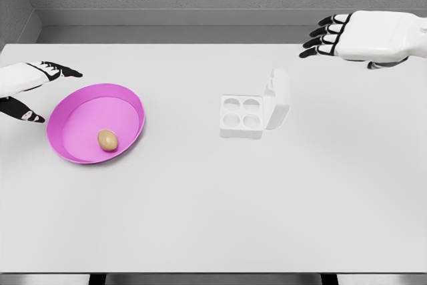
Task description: Pack egg into the box and close the box lid
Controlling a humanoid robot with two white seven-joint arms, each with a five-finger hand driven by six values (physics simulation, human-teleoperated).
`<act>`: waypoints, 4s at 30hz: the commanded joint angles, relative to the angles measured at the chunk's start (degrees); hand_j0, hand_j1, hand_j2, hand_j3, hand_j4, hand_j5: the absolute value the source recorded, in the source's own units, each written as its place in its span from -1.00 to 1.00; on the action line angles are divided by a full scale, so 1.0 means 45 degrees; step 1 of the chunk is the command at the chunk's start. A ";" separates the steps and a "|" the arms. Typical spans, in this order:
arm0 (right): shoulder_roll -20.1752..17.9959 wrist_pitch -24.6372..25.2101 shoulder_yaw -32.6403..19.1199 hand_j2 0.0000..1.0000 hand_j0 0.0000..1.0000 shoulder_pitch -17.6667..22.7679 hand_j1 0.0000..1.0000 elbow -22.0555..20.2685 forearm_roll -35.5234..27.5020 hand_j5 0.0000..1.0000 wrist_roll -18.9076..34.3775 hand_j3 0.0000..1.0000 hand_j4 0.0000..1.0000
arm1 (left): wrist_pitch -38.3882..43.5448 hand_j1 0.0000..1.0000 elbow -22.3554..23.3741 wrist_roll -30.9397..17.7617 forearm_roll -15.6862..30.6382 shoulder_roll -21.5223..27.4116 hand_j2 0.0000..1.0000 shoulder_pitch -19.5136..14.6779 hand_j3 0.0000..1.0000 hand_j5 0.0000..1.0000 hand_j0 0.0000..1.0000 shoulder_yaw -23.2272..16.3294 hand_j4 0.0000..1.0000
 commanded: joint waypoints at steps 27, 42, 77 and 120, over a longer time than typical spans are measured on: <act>-0.0841 0.0032 -0.5758 1.00 1.00 0.6152 1.00 0.0351 -0.1545 1.00 -0.0006 1.00 1.00 | 0.0026 1.00 -0.2099 -0.0640 -0.0528 -0.0727 1.00 0.0078 1.00 1.00 1.00 -0.1418 1.00; -0.0860 0.0032 -0.5602 1.00 1.00 0.6269 1.00 0.0390 -0.1466 1.00 -0.0006 1.00 1.00 | 0.0026 0.63 -0.2001 -0.0640 -0.0704 -0.0825 0.63 0.0098 0.63 0.63 0.63 -0.1848 0.63; -0.0841 0.0032 -0.5973 1.00 1.00 0.6367 1.00 0.1211 -0.1545 1.00 -0.0006 1.00 1.00 | 0.0026 0.52 -0.1513 -0.0640 -0.1017 -0.1254 0.52 0.0078 0.52 0.52 0.52 -0.2199 0.52; -0.0528 0.0032 -0.3883 1.00 1.00 0.6094 1.00 0.0586 -0.0920 1.00 -0.0006 1.00 1.00 | 0.0026 -0.31 -0.1709 -0.0640 -0.1192 -0.1157 -0.31 0.0000 -0.31 -0.31 -0.31 -0.2356 -0.31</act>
